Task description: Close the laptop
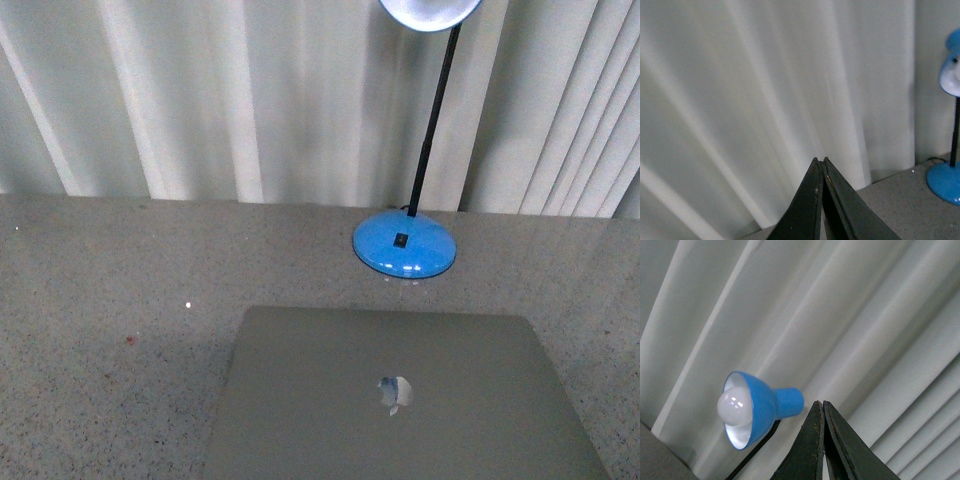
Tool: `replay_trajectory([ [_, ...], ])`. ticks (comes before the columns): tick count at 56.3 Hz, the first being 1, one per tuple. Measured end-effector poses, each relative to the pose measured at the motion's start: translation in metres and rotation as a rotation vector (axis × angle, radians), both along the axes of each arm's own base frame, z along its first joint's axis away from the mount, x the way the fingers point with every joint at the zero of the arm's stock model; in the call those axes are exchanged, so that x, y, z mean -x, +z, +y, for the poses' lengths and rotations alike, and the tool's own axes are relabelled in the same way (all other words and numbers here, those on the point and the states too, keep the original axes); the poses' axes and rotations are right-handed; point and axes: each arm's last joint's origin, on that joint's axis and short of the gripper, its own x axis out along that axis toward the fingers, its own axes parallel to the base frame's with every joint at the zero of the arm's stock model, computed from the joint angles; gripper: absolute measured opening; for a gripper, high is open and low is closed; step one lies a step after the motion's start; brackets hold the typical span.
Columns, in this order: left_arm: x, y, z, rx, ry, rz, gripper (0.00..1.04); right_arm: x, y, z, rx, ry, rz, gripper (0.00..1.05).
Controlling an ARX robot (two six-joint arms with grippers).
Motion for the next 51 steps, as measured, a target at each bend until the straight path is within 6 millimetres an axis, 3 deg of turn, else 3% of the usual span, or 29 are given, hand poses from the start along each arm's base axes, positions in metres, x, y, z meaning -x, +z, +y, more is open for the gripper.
replay_trajectory([
  [4, 0.011, -0.002, 0.008, 0.157, 0.16, 0.084, 0.04, 0.008, 0.007, -0.004, -0.04, -0.023, -0.019, 0.03],
  [9, 0.028, -0.021, 0.003, 0.274, 0.227, 0.111, 0.04, 0.017, 0.015, -0.01, -0.084, -0.054, -0.02, 0.03],
  [13, 0.038, -0.039, -0.004, 0.304, 0.221, 0.116, 0.04, 0.028, 0.015, -0.015, -0.26, -0.216, 0.171, 0.03],
  [18, 0.049, -0.063, -0.013, 0.324, 0.209, 0.135, 0.04, 0.046, -0.011, -0.021, -0.404, -0.319, 0.321, 0.03],
  [29, 0.07, -0.1, -0.024, 0.336, 0.215, 0.143, 0.04, 0.07, -0.071, -0.032, -0.497, -0.329, 0.387, 0.03],
  [43, 0.093, -0.134, -0.034, 0.345, 0.217, 0.149, 0.04, 0.1, -0.117, -0.031, -0.508, -0.323, 0.393, 0.03],
  [51, 0.103, -0.146, -0.044, 0.347, 0.212, 0.145, 0.04, 0.112, -0.134, -0.031, -0.509, -0.323, 0.395, 0.03],
])
